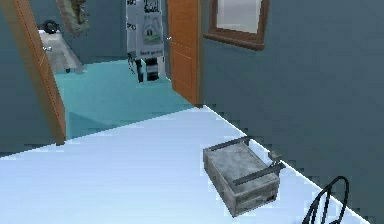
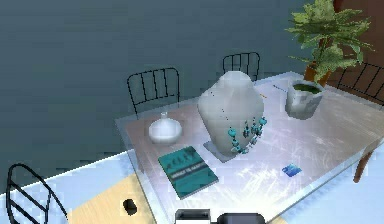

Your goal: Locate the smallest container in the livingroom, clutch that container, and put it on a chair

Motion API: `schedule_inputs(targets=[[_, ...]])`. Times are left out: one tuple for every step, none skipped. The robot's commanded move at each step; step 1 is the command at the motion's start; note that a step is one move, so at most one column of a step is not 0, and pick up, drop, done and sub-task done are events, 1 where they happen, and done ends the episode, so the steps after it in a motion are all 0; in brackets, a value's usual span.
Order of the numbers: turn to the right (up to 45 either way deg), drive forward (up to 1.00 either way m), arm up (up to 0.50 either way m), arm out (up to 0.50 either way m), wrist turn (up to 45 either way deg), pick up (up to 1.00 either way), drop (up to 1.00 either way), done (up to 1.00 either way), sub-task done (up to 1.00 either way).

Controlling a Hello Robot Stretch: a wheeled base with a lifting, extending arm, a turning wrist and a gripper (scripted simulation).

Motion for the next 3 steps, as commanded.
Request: schedule_inputs(targets=[[0.0,0.0,0.0,0.5,0.0,0.0,0.0,0.0,0.0],[0.0,0.0,0.0,0.0,45.0,0.0,0.0,0.0,0.0],[0.0,0.0,0.0,0.0,45.0,0.0,0.0,0.0,0.0]])
